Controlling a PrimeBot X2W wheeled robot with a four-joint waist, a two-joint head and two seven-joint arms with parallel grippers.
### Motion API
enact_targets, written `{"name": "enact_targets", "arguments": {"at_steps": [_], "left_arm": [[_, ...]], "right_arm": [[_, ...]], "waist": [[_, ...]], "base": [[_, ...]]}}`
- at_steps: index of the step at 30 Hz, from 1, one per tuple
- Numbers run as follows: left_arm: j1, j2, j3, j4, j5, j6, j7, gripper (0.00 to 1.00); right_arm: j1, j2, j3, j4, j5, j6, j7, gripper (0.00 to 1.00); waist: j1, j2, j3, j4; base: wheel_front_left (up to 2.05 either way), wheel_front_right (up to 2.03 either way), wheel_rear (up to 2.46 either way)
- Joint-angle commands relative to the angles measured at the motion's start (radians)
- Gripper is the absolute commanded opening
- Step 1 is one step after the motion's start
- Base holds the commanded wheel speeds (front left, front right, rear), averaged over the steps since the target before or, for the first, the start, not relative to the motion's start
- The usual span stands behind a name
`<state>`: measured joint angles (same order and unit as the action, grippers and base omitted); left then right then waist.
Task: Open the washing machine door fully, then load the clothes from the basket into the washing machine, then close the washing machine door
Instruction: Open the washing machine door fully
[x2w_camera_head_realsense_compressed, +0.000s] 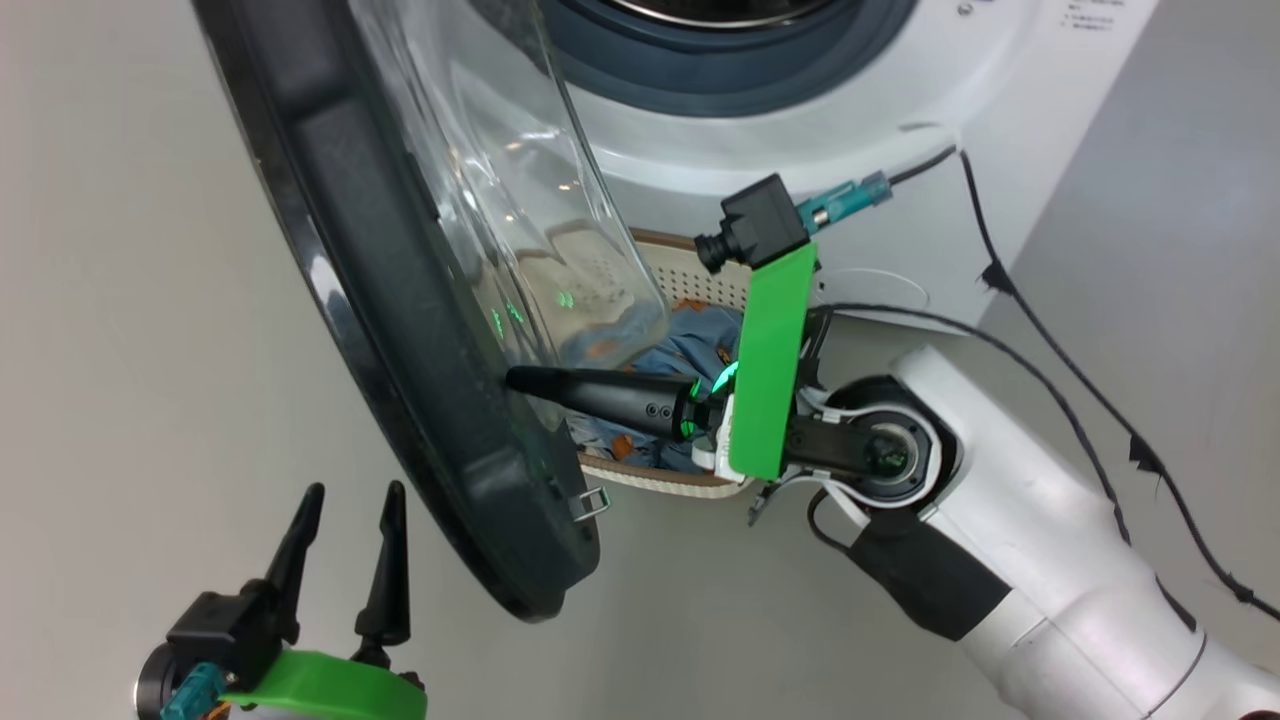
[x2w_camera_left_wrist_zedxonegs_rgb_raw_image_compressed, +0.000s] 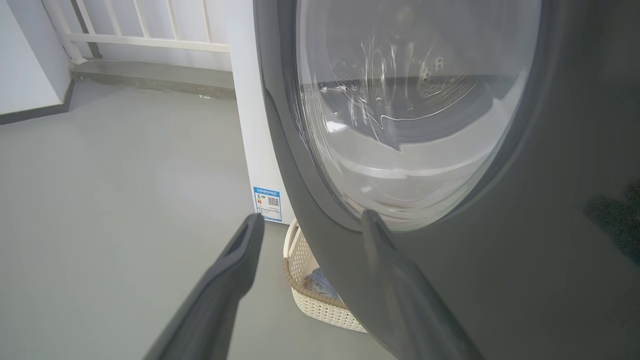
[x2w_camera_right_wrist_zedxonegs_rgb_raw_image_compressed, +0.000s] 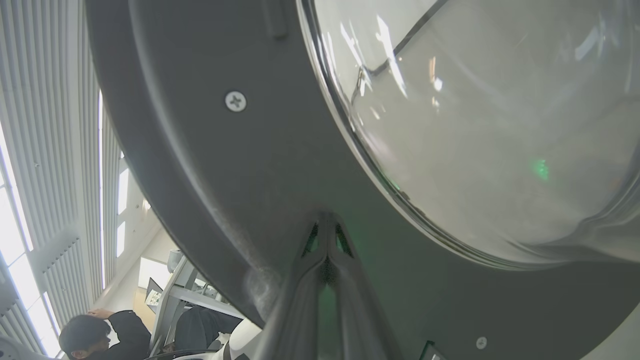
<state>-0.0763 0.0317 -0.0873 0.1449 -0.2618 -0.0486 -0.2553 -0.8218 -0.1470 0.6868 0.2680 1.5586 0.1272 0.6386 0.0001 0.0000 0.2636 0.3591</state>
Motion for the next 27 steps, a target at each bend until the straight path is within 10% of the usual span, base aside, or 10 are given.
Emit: {"name": "enact_targets", "arguments": {"at_steps": [1, 27], "left_arm": [[0.001, 0.018, 0.027, -0.014, -0.008, 0.004, -0.006, 1.00], [0.038, 0.018, 0.062, -0.014, -0.001, 0.008, -0.006, 1.00]], "right_arm": [[0.031, 0.050, 0.019, -0.018, -0.001, 0.003, -0.016, 0.00], [0.088, 0.076, 0.068, -0.010, 0.010, 0.003, -0.107, 0.00]], "waist": [[-0.0001, 0.0000, -0.029, 0.029], [-0.0001, 0.0000, -0.111, -0.010]], "base": [[0.00, 0.00, 0.00], [0.00, 0.00, 0.00]]}}
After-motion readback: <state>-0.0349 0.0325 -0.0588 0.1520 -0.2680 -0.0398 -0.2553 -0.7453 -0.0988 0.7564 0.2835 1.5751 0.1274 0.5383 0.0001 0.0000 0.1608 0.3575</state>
